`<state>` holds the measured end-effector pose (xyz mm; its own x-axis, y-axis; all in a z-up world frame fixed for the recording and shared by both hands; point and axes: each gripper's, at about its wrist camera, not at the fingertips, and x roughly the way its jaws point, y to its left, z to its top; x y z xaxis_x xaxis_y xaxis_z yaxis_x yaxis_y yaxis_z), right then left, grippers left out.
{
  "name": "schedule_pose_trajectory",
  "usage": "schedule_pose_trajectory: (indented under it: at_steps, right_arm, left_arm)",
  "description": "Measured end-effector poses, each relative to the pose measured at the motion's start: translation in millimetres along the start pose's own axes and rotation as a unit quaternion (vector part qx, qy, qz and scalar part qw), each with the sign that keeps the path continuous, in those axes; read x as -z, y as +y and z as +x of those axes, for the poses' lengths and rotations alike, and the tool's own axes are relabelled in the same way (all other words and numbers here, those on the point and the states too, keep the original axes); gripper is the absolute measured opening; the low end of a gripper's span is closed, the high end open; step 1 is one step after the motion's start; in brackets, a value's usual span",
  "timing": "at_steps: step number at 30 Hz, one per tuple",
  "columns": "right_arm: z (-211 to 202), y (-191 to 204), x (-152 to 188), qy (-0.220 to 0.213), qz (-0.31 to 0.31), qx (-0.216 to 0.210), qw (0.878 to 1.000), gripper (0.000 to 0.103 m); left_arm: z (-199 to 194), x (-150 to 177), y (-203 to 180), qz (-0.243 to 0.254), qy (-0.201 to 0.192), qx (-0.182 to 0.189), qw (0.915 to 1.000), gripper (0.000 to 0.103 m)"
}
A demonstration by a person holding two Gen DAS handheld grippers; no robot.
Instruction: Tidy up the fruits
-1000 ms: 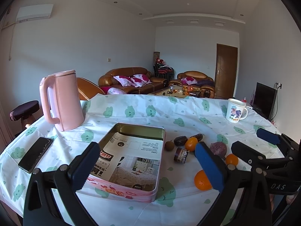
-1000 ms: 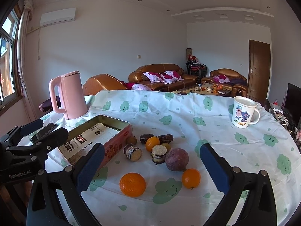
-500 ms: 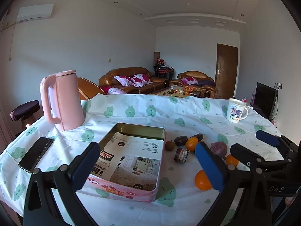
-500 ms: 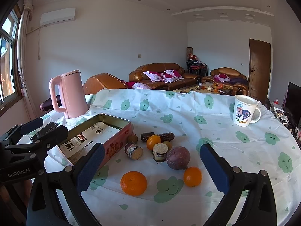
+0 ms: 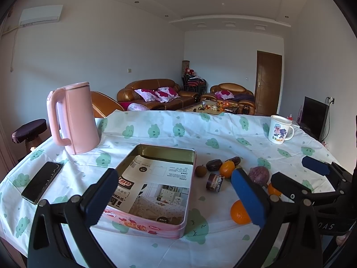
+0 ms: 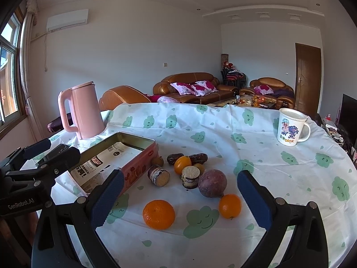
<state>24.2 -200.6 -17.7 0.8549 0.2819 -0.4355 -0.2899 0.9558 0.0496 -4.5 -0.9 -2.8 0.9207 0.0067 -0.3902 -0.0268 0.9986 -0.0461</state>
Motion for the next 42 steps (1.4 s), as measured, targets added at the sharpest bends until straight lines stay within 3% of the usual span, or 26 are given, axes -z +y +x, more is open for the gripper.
schedule_pose_trajectory:
  at_steps: [14,20,27,29,33,36,38,40,42]
  right_arm:
    - [6.1,-14.1,6.6,0.010,0.010,0.008,1.000,0.102]
    - [8.4,-44.6,17.6,0.008,0.021,0.057,0.998,0.102]
    - [27.6,-74.5,32.3,0.052,0.036,0.072,0.995,0.102]
    - [33.1,-73.4,33.2,0.065,0.026,0.065,0.995,0.100]
    - [49.7,-73.7,35.7,0.113,0.017,0.044,0.992,0.076]
    - [57.4,-71.7,36.2,0.133,0.008,0.031,0.991,0.075]
    - [65.5,-70.4,37.4,0.153,0.004,0.022,0.988,0.074]
    - [70.1,-69.4,37.9,0.163,0.002,0.022,0.986,0.067]
    - [77.2,-69.3,39.3,0.182,0.002,0.016,0.983,0.056]
  left_arm:
    - [9.0,9.5,-10.9,0.011,0.012,0.006,0.9999,0.103]
    - [19.2,21.1,-28.2,0.024,0.024,0.018,0.9992,0.103]
    - [38.6,40.9,-62.3,0.057,0.050,0.049,0.9960,0.102]
    - [47.6,46.1,-70.7,0.064,0.066,0.059,0.9940,0.095]
    - [62.3,51.8,-82.7,0.064,0.100,0.090,0.9888,0.086]
    - [70.4,53.8,-86.8,0.060,0.120,0.107,0.9852,0.082]
    - [74.2,54.5,-90.2,0.063,0.132,0.118,0.9822,0.074]
    - [80.6,55.6,-92.7,0.067,0.151,0.126,0.9783,0.073]
    - [84.8,56.3,-92.2,0.063,0.163,0.132,0.9758,0.063]
